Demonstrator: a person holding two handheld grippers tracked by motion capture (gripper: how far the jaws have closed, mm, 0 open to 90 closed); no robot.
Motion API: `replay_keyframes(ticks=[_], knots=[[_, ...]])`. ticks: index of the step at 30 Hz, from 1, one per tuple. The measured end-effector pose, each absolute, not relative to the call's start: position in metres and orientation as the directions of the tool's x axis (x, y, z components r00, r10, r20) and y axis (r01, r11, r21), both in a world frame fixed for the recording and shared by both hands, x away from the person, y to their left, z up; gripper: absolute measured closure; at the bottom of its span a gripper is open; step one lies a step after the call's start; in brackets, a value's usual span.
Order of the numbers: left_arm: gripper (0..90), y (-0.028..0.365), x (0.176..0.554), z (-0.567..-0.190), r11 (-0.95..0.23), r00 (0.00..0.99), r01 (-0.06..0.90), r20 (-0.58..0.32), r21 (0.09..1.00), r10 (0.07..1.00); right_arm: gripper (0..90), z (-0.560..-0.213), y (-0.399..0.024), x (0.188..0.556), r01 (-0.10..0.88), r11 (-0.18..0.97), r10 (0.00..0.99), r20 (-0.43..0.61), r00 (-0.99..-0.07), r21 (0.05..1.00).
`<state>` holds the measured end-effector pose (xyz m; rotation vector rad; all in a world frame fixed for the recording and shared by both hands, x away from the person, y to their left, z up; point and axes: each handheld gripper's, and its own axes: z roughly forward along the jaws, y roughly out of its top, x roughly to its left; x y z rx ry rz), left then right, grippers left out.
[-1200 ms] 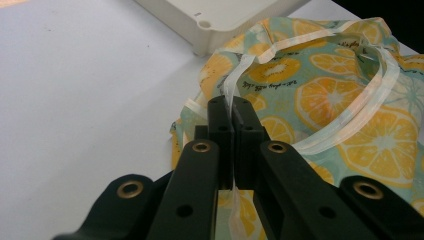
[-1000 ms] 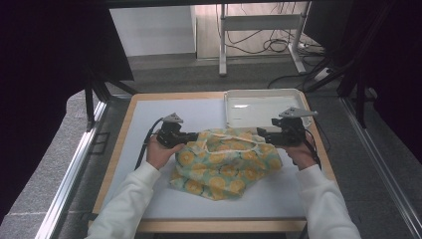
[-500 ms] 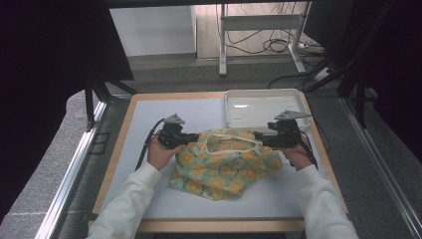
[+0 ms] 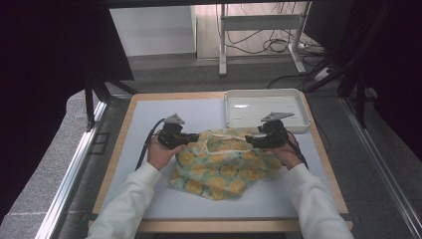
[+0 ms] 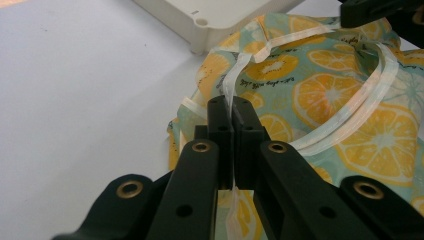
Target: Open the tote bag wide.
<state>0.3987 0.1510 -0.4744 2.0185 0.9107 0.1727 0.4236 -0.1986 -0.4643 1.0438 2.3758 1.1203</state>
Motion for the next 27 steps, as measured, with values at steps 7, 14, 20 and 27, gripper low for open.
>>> replay_keyframes(ticks=[7,14,20,27], knots=[[89.2,0.151,0.399,-0.475,-0.336,0.72,0.54,-0.217,0.771,0.659,32.2,-0.47,-0.19,0.43,0.482,0.459,0.714,0.014,-0.7,0.747],[89.1,0.151,0.399,-0.475,-0.336,0.719,0.541,-0.216,0.771,0.661,34.2,-0.476,-0.176,0.432,0.478,0.522,0.699,-0.033,-0.714,0.706],[89.0,0.152,0.398,-0.474,-0.337,0.722,0.535,-0.212,0.775,0.659,48.9,-0.481,-0.178,0.434,0.497,0.514,0.725,-0.045,-0.687,0.699],[88.8,0.152,0.399,-0.474,-0.337,0.72,0.54,-0.215,0.771,0.66,69.2,-0.481,-0.18,0.435,0.5,0.506,0.735,-0.049,-0.676,0.703]])
